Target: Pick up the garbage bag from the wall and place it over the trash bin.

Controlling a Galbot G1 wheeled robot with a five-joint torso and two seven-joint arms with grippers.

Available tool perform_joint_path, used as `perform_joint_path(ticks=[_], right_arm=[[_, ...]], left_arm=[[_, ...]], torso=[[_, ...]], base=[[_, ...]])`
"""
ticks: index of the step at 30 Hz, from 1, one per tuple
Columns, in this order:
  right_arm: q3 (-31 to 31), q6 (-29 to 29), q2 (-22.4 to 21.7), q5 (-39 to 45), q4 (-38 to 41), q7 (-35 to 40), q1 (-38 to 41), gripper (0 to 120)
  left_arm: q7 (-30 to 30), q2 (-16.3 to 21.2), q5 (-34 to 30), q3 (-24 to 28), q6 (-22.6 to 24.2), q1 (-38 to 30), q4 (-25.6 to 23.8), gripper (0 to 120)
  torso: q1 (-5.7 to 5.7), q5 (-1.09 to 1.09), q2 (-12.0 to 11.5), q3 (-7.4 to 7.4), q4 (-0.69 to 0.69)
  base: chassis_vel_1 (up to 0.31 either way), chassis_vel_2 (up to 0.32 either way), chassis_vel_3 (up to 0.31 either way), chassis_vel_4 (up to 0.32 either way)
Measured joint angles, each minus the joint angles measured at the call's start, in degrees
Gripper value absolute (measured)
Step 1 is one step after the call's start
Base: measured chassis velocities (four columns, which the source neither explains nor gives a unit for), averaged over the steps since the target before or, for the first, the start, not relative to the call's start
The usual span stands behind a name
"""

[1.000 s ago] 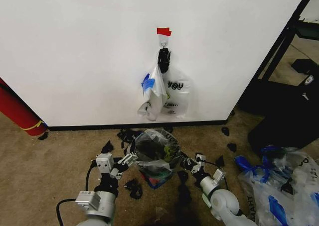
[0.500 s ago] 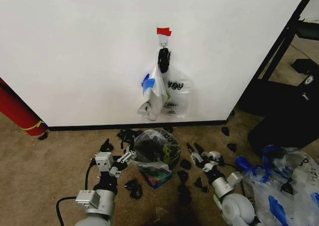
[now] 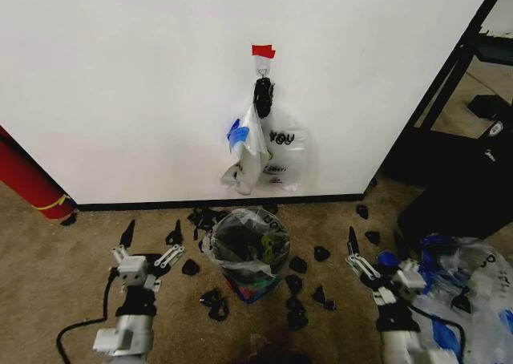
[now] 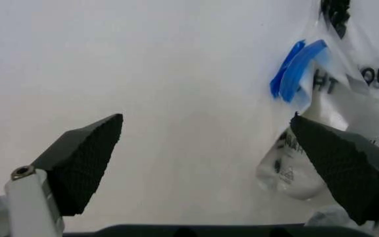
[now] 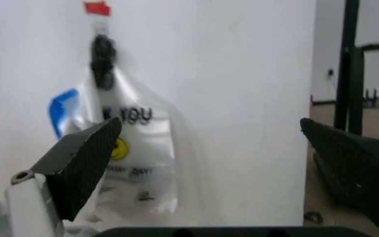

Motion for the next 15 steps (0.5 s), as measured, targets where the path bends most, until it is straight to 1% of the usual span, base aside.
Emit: perform_joint_path(ticks=[2, 4, 15], right_arm=[[-0.62, 2.13, -0.37, -1.47, 0.27, -0.22, -1.25, 100], [-0.93, 3.18, -0.62, -2.24, 0.27, -0.09, -1.74, 100], [-1.12, 3.37, -0.84, -2.30, -0.13, -0.01, -1.61, 100]], left_arm=[[-0.91, -0.58, 2.93, 0.29, -1.83, 0.51, 0.54, 100], [-1.25, -0.80, 3.92, 0.98, -2.48, 0.63, 0.60, 100], [-1.46, -0.86, 4.09, 1.33, -2.50, 0.57, 0.60, 100]], torso=[[0.00, 0.00, 0.00, 0.00, 0.00], [0.00, 0.00, 0.00, 0.00, 0.00], [0.00, 0.01, 0.00, 0.01, 0.00]], base=[[0.000, 0.000, 0.000, 0.000], [0.000, 0.000, 0.000, 0.000], [0.000, 0.000, 0.000, 0.000]])
